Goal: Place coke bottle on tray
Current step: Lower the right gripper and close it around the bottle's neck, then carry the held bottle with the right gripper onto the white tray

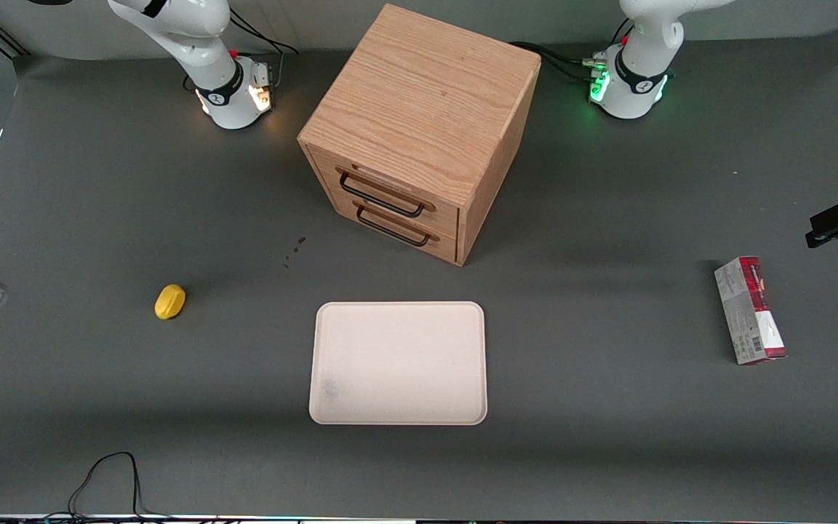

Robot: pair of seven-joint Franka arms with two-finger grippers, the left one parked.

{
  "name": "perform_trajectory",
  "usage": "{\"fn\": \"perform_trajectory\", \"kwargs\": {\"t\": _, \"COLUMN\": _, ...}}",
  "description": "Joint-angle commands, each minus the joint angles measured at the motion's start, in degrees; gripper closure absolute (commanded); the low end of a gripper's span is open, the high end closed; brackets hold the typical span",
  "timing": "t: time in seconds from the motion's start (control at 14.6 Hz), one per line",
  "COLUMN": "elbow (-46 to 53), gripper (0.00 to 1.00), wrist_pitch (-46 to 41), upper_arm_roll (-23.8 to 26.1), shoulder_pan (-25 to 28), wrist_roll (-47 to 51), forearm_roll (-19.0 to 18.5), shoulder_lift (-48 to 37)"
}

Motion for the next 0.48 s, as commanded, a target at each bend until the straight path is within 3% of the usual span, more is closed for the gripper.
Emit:
{"fn": "perform_trajectory", "kwargs": {"t": 0.0, "elbow": 1.1, "gripper": 1.00, "wrist_pitch": 2.0, "upper_arm_roll": -0.1, "shoulder_pan": 8.4, "wrist_roll": 8.8, "forearm_roll": -0.5, "shoulder_lift": 0.8}}
{"fn": "perform_trajectory", "kwargs": {"t": 0.41, "elbow": 1.1, "gripper": 1.00, "wrist_pitch": 6.2, "upper_arm_roll": 1.3, "shoulder_pan": 27.3, "wrist_roll": 39.5, "forearm_roll": -0.7, "shoulder_lift": 3.5}}
